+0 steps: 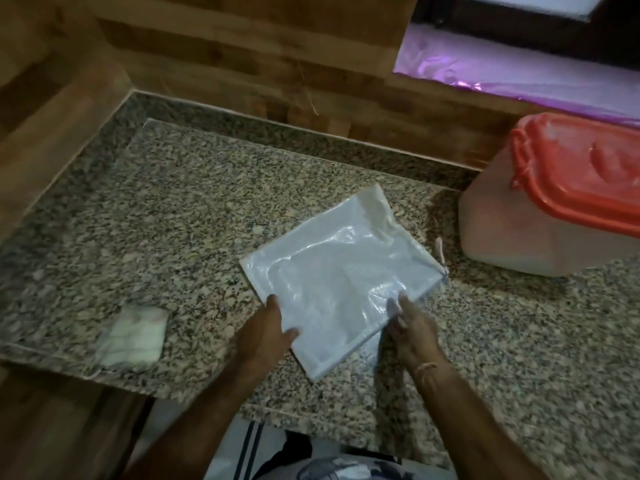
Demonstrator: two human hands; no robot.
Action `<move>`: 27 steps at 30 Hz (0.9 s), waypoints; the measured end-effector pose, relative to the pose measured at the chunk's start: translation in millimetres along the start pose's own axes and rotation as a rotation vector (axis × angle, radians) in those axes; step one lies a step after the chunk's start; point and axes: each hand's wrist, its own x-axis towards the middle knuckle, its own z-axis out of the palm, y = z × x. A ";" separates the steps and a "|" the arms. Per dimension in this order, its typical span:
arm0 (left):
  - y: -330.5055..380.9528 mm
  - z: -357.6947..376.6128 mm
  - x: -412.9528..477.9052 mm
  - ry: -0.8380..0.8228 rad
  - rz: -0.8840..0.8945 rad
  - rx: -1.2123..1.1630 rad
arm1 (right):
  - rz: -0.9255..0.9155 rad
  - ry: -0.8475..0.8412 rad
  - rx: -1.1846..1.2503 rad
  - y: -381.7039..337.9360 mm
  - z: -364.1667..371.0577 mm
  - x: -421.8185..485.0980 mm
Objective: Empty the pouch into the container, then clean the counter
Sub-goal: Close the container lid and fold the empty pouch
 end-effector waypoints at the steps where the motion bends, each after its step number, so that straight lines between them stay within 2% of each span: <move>1: 4.7 -2.0 0.7 -0.038 0.020 0.053 | 0.031 0.023 -0.030 6.8 8.0 -1.5; 3: 15.7 -14.4 9.0 -0.042 0.044 0.130 | 0.014 0.061 -0.177 12.9 14.6 3.9; 7: 32.7 -46.1 44.7 0.225 0.107 0.131 | -0.056 0.076 -0.466 3.0 9.8 11.6; 8: 36.3 -51.9 53.0 0.228 0.082 0.096 | -0.063 0.062 -0.507 2.0 6.8 12.5; 13: 48.3 -47.4 81.7 0.084 -0.036 -0.141 | -0.109 0.024 -0.644 -7.3 -1.9 11.6; 17: 24.2 -33.4 89.0 -0.046 -0.108 -0.354 | -0.164 0.038 -0.698 -19.5 -17.8 13.2; 20: 1.8 -28.6 97.6 -0.107 -0.170 -0.602 | -0.141 -0.010 -0.627 -33.9 -26.2 9.6; 22: 10.7 -44.2 94.3 -0.105 -0.191 -0.663 | -0.132 -0.060 -0.550 -46.2 -19.8 5.8; 27: 60.9 -111.1 87.6 0.026 -0.049 -0.891 | -0.264 -0.180 -0.288 -103.5 14.7 -8.1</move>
